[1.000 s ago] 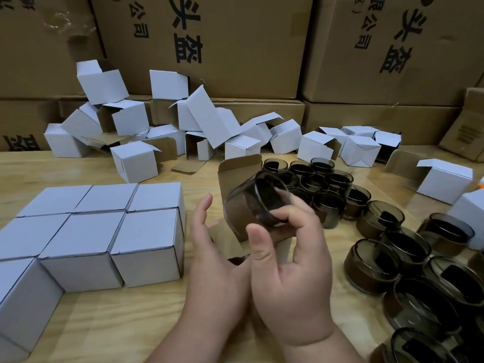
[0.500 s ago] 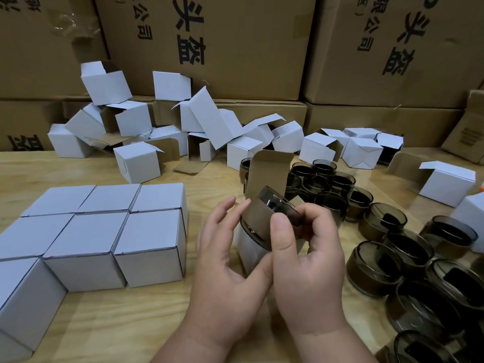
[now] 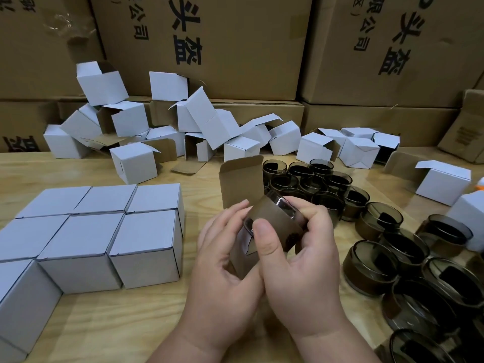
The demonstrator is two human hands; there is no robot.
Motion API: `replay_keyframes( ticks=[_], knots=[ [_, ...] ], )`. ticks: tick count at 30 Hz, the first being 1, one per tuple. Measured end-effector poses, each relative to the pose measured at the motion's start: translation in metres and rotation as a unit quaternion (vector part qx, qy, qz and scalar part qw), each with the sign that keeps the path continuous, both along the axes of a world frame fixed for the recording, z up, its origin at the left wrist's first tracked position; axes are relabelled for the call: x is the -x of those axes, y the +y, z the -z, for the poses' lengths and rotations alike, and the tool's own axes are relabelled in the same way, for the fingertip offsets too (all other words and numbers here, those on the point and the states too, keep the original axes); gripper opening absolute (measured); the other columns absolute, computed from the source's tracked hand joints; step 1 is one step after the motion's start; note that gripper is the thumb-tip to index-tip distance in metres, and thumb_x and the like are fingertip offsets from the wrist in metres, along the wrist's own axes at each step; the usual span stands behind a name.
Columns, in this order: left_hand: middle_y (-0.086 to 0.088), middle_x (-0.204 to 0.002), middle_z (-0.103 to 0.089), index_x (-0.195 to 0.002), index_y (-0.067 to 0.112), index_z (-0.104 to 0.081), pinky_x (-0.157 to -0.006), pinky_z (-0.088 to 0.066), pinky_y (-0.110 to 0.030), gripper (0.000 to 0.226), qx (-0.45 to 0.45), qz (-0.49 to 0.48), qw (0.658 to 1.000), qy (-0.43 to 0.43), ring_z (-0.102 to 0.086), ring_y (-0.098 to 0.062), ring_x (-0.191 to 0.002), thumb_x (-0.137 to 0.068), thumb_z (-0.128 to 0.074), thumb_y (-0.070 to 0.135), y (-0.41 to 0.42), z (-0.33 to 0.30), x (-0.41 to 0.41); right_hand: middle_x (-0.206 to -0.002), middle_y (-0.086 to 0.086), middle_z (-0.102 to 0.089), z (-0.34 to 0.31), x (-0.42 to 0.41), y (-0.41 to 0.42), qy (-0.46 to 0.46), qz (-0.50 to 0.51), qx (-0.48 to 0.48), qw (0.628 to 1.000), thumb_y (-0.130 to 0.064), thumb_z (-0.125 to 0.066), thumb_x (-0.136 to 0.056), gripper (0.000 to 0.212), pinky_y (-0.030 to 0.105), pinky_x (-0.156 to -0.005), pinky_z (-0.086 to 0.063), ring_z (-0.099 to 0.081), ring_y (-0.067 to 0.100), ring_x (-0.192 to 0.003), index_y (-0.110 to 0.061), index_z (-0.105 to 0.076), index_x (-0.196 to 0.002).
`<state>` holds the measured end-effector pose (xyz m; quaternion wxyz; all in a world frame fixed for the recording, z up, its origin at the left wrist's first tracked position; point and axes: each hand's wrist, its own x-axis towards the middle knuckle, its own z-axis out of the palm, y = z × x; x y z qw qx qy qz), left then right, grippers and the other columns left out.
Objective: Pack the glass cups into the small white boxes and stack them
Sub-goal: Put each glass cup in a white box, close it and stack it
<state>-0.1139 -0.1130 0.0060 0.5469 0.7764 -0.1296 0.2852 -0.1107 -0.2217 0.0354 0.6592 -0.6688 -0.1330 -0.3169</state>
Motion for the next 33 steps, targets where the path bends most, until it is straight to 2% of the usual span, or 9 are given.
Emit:
replay_keyframes(
  ticks=[4, 8, 13, 18, 20, 24, 27, 29, 33],
  knots=[
    [0.026, -0.142, -0.055, -0.134, 0.042, -0.058, -0.113, -0.032, -0.015, 0.059, 0.004, 0.002, 1.000, -0.001, -0.043, -0.013, -0.143, -0.077, -0.066, 0.047, 0.001, 0.000, 0.000, -0.114, -0.007, -0.063, 0.001, -0.001, 0.001, 0.016, -0.018, -0.007, 1.000, -0.048, -0.073, -0.076, 0.039, 0.014, -0.063, -0.054, -0.068, 0.009, -0.093, -0.036, -0.054, -0.109],
    [0.027, -0.142, -0.054, -0.137, 0.043, -0.056, -0.114, -0.033, -0.016, 0.066, 0.007, 0.002, 1.000, 0.006, -0.043, -0.011, -0.143, -0.073, -0.071, 0.049, 0.000, 0.001, 0.000, -0.129, -0.007, -0.056, 0.005, -0.002, -0.002, 0.016, -0.017, 0.057, 0.998, -0.046, -0.069, -0.078, 0.039, 0.033, -0.079, -0.057, -0.063, 0.021, -0.108, -0.035, -0.050, -0.111],
    [0.028, -0.148, -0.046, -0.135, 0.058, -0.052, -0.113, -0.031, -0.021, 0.065, -0.010, -0.009, 1.000, -0.002, -0.038, -0.009, -0.146, -0.073, -0.072, 0.051, -0.002, 0.002, 0.000, -0.136, 0.008, -0.052, 0.004, -0.004, -0.004, -0.064, 0.073, 0.085, 0.992, -0.034, -0.065, -0.082, 0.029, 0.010, -0.091, -0.042, -0.055, 0.007, -0.120, -0.020, -0.050, -0.103],
    [0.031, -0.160, -0.017, -0.136, 0.067, -0.041, -0.112, -0.029, -0.025, 0.081, 0.019, -0.034, 0.998, 0.054, -0.019, 0.008, -0.150, -0.062, -0.075, 0.062, -0.003, 0.009, -0.004, -0.135, 0.004, -0.058, 0.006, -0.007, -0.009, -0.052, 0.132, 0.044, 0.989, -0.045, -0.070, -0.081, 0.037, 0.029, -0.099, -0.049, -0.058, 0.010, -0.123, -0.012, -0.060, -0.095],
    [0.032, -0.155, -0.030, -0.135, 0.068, -0.039, -0.109, -0.033, -0.020, 0.082, 0.034, -0.025, 0.996, 0.079, -0.029, 0.014, -0.143, -0.062, -0.076, 0.059, -0.002, 0.013, -0.007, -0.135, 0.000, -0.060, 0.007, -0.008, -0.009, -0.032, 0.143, 0.046, 0.988, -0.051, -0.071, -0.077, 0.044, 0.029, -0.100, -0.049, -0.059, 0.012, -0.123, -0.010, -0.063, -0.092],
    [0.031, -0.133, -0.054, -0.132, 0.062, -0.045, -0.092, -0.044, -0.009, 0.073, 0.046, -0.009, 0.994, 0.101, -0.050, 0.011, -0.126, -0.066, -0.075, 0.054, -0.001, 0.018, -0.011, -0.137, -0.002, -0.059, 0.007, -0.010, -0.010, -0.026, 0.153, 0.086, 0.984, -0.052, -0.071, -0.074, 0.042, 0.005, -0.096, -0.034, -0.053, -0.002, -0.123, -0.013, -0.063, -0.089],
    [0.019, -0.133, -0.057, -0.131, 0.061, -0.046, -0.094, -0.053, -0.024, 0.071, 0.036, -0.001, 0.993, 0.114, -0.057, 0.000, -0.122, -0.070, -0.079, 0.045, 0.000, 0.019, -0.010, -0.141, -0.004, -0.055, 0.009, -0.011, -0.010, -0.007, 0.134, 0.108, 0.985, -0.053, -0.068, -0.076, 0.041, 0.002, -0.095, -0.031, -0.047, -0.011, -0.123, -0.016, -0.063, -0.093],
    [0.015, -0.132, -0.058, -0.132, 0.062, -0.046, -0.094, -0.055, -0.026, 0.073, 0.035, 0.016, 0.992, 0.122, -0.060, -0.001, -0.117, -0.074, -0.080, 0.035, 0.000, 0.018, -0.009, -0.143, -0.008, -0.052, 0.010, -0.011, -0.009, 0.009, 0.124, 0.119, 0.985, -0.056, -0.066, -0.076, 0.041, 0.010, -0.099, -0.036, -0.049, -0.002, -0.126, -0.020, -0.063, -0.095],
    [0.018, -0.130, -0.059, -0.129, 0.063, -0.048, -0.087, -0.054, -0.017, 0.073, 0.046, 0.027, 0.991, 0.123, -0.062, 0.003, -0.111, -0.077, -0.083, 0.027, -0.002, 0.018, -0.009, -0.142, -0.014, -0.048, 0.012, -0.012, -0.007, 0.041, 0.127, 0.154, 0.979, -0.059, -0.058, -0.081, 0.025, 0.046, -0.106, -0.044, -0.049, 0.013, -0.129, -0.035, -0.057, -0.088]
  ],
)
